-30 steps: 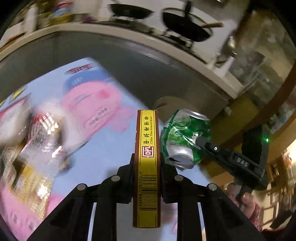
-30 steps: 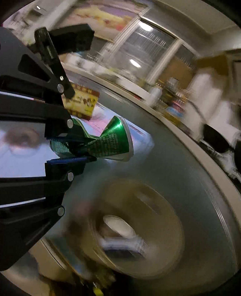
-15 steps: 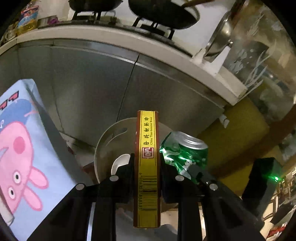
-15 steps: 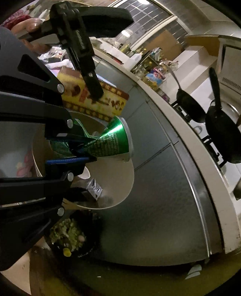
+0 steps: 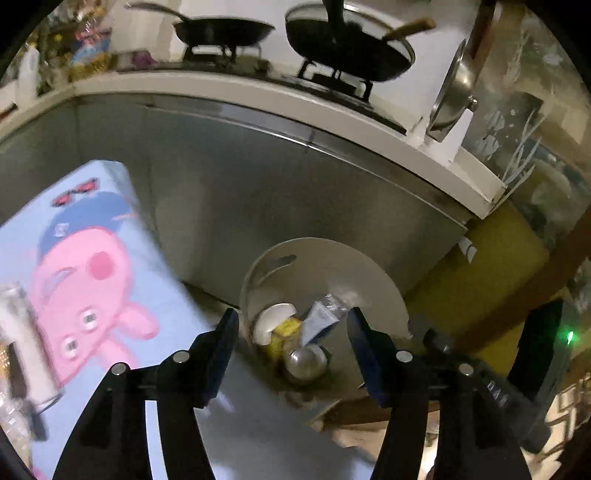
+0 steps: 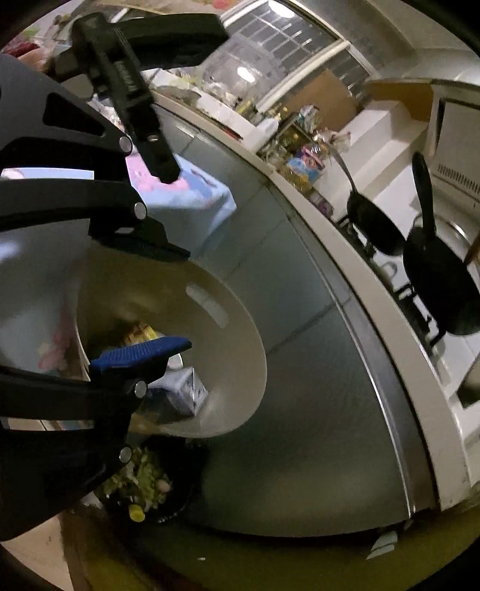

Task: Collect trash
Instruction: 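Carry the can and yellow box to the bin and release both, then grasp the clear water bottle with the left gripper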

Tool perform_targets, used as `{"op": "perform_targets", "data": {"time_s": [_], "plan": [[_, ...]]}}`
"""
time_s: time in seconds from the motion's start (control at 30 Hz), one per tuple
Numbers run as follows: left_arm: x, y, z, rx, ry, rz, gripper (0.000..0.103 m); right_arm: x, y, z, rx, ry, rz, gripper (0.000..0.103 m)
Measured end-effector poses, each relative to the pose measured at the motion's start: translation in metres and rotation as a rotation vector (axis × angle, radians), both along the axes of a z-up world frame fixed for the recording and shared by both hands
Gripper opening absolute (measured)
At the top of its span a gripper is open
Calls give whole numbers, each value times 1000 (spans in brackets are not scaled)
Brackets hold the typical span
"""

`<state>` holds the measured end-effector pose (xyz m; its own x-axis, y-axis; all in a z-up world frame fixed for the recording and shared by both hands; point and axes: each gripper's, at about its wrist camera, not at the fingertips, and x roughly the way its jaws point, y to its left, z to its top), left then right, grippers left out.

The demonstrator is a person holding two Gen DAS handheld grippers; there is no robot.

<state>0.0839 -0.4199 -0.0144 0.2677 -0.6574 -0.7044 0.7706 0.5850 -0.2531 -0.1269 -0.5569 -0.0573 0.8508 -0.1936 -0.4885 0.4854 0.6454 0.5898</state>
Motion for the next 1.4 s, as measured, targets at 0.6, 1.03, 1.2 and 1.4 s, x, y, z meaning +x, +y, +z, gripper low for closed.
{"op": "perform_targets", "data": {"time_s": [0.6, 1.03, 1.2, 1.4], "plan": [[-25, 282, 14, 3, -126, 369, 69, 88, 220, -6, 31, 70, 495, 51], [-34, 427, 9, 114, -178, 677, 69, 116, 375, -6, -60, 198, 780, 52], [-27, 458, 4, 97, -170, 733, 70, 123, 397, 1, -97, 227, 806, 53], [-19, 490, -6, 86, -133, 793, 71, 130, 426, 1, -143, 268, 857, 53]]}}
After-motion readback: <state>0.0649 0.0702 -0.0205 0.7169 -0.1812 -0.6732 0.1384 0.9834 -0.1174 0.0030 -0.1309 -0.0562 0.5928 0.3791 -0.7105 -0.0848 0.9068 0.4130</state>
